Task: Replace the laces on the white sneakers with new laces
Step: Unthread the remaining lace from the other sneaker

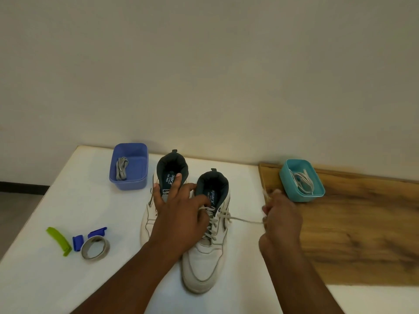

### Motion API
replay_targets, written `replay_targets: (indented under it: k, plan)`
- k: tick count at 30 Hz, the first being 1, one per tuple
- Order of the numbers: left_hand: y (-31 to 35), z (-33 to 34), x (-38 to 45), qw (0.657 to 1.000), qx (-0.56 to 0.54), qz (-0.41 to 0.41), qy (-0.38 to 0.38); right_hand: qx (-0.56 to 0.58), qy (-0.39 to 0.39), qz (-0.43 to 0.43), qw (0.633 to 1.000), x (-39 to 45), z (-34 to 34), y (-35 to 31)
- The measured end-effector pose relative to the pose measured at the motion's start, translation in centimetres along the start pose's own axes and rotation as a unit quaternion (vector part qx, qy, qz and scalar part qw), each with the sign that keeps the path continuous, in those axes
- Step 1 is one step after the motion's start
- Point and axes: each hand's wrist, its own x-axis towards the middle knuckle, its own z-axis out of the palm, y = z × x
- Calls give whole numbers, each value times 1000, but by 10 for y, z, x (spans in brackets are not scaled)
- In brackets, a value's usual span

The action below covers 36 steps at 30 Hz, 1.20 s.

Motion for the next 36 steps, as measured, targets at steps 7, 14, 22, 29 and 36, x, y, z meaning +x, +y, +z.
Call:
replay_targets:
  k: [7, 14, 22, 29, 36]
  plan:
    - [2, 5, 1, 998, 34, 40, 31, -266, -74, -175, 945, -14, 13, 21]
    - [3, 6, 5, 990, -56, -10, 126, -523, -196, -367, 744, -18, 18, 34]
    - [-3, 0, 1, 996, -18, 9, 90, -450, -196, -356, 795, -17, 22, 35]
    - [-3, 8, 5, 995, -29, 17, 95, -438, -207, -349, 802, -21, 19, 33]
    - [-8, -28, 6, 913, -284, -127, 263, -417, -184, -368, 810, -13, 18, 42]
